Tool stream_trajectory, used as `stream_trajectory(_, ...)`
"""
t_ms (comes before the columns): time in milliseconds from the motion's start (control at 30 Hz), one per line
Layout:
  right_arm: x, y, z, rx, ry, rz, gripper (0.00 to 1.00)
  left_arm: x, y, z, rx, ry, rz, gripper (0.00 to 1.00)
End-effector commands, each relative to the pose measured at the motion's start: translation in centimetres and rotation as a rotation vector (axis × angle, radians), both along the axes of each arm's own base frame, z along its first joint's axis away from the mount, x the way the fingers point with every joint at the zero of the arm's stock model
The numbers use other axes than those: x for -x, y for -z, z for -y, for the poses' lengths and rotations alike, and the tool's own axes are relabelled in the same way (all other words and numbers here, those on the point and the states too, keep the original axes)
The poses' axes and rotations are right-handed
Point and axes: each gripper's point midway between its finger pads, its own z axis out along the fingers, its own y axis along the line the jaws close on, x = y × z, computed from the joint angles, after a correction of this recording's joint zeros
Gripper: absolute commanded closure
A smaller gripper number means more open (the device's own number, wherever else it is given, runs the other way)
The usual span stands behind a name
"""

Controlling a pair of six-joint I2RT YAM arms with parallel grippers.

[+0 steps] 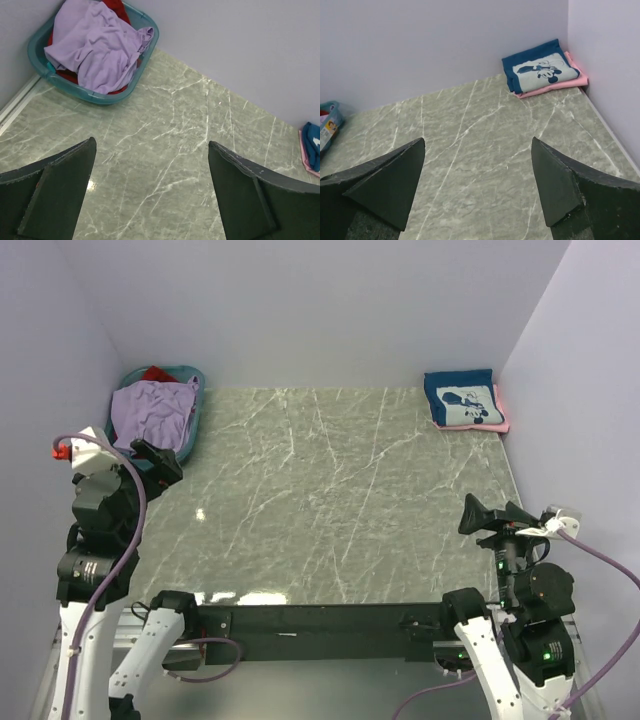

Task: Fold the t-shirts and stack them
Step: Grab the tshirt from the pile

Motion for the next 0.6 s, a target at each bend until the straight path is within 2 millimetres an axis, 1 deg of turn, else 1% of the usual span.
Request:
stream_trajectory(0,-0.5,-1.0,-0.6,-0.01,-0.027,0.05,0.07,-1.1,0.1,0.3,-0.004,0.011,0.004,0.01)
stream_trajectory(33,-0.6,-0.8,-0.7,-0.009,-0.031,0.049,0.07,-1.3,0.0,0.3,-0.002,0.011,0.01,0.0)
stream_trajectory(67,-0.8,-0.8,-0.8,-0.013,-0.038,0.048,0.07,-1.7,0.7,0.4,-0.001,0.014,-0.006,0.0)
stream_trajectory(133,-1.3,-0.1,-1.4,-0.009,-0.061,0.03,0.07,-2.2,1.2,0.6,0.006,0.014,-0.019,0.01)
stream_trajectory(167,-1.5,0.1,-1.5,-0.012,-0.067,0.026,0.07,-2.9,1.9,0.6,0.009,0.011,-0.041,0.01)
stream_trajectory(233,-2.0,0.9,-2.1,-0.016,-0.094,0.0,0.07,-3.6,2.4,0.9,0.019,0.014,-0.057,0.01)
stream_trajectory(267,-2.2,1.1,-2.4,-0.018,-0.107,-0.005,0.07,-4.5,2.9,1.0,0.024,0.016,-0.073,0.01)
stream_trajectory(333,-2.6,1.8,-3.2,-0.017,-0.143,-0.023,0.07,-5.4,3.3,1.3,0.032,0.019,-0.09,0.01)
stream_trajectory(367,-2.8,2.4,-3.5,-0.016,-0.159,-0.036,0.07,-6.5,3.7,1.5,0.029,0.027,-0.116,0.01)
stream_trajectory(433,-3.0,2.8,-4.0,0.003,-0.185,-0.044,0.07,-7.6,4.5,1.2,0.043,-0.011,-0.153,0.01)
stream_trajectory(467,-3.2,3.3,-4.1,0.008,-0.19,-0.055,0.07,-8.9,5.6,1.1,0.043,-0.027,-0.199,0.01)
stream_trajectory(533,-3.1,3.6,-4.1,0.01,-0.191,-0.056,0.07,-10.2,7.0,0.9,0.056,-0.047,-0.255,0.0)
stream_trajectory(567,-3.1,3.8,-4.2,0.009,-0.196,-0.058,0.07,-11.6,8.2,0.7,0.063,-0.051,-0.305,0.01)
